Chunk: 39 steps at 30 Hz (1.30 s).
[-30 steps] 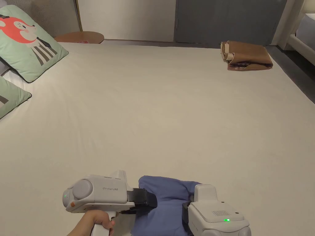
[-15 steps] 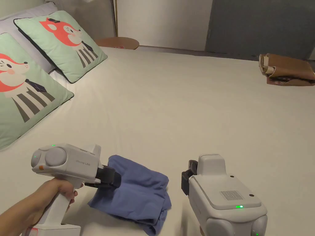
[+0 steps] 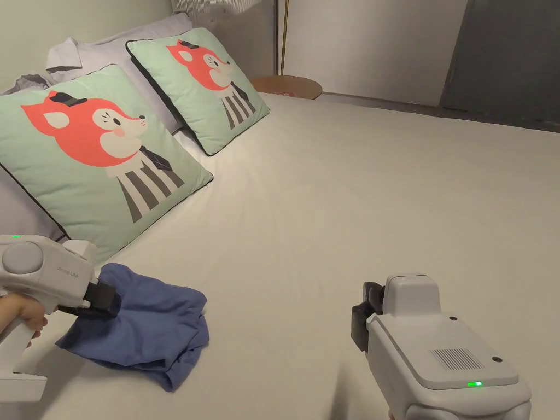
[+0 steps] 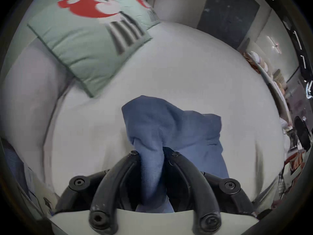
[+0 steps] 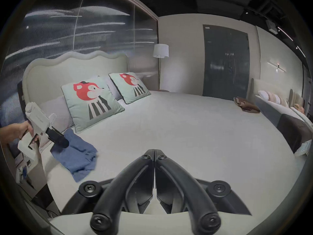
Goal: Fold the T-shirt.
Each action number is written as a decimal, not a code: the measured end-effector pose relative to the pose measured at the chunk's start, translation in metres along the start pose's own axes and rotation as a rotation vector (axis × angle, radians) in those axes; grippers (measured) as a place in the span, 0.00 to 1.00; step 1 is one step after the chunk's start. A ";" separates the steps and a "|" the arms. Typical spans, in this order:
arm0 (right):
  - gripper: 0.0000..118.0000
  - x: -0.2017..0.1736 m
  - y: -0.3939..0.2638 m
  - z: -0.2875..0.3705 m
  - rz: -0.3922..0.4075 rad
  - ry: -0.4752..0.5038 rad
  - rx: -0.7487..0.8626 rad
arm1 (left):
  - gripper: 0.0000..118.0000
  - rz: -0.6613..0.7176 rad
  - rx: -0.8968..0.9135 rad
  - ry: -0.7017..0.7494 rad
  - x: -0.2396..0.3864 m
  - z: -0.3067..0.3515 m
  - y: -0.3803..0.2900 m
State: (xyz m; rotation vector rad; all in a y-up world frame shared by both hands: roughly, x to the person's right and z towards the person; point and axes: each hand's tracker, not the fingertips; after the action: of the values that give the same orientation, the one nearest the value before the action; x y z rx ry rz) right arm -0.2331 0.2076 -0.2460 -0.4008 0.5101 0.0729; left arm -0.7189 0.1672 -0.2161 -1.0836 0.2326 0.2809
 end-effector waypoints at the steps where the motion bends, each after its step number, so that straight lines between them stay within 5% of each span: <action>1: 0.00 0.001 -0.002 -0.003 0.000 0.001 -0.001 | 0.12 0.012 -0.010 0.018 -0.005 -0.002 0.002; 3: 0.00 0.003 -0.004 -0.007 0.003 -0.002 -0.005 | 0.13 0.014 -0.005 0.014 -0.015 -0.004 0.004; 6: 0.00 0.008 -0.005 -0.007 0.020 -0.013 -0.015 | 0.30 0.047 0.010 0.049 -0.016 -0.009 0.003; 10: 0.00 0.017 -0.004 -0.002 0.008 -0.025 -0.011 | 0.93 0.044 0.040 0.133 -0.012 -0.011 0.002; 21: 0.00 0.049 0.016 0.057 -0.018 -0.051 0.082 | 0.91 0.071 0.359 0.183 0.056 0.073 0.006; 31: 0.00 0.106 0.042 0.144 -0.022 -0.123 0.249 | 0.91 -0.120 0.869 0.181 0.235 0.213 -0.050; 39: 0.00 0.154 0.051 0.211 0.002 -0.241 0.358 | 0.91 -0.217 1.131 0.073 0.350 0.228 -0.099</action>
State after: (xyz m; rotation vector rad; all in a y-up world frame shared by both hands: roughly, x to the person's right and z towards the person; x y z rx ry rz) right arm -0.0107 0.3320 -0.1712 -0.0387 0.2768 0.0303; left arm -0.3456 0.3659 -0.1439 0.0083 0.2808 -0.1030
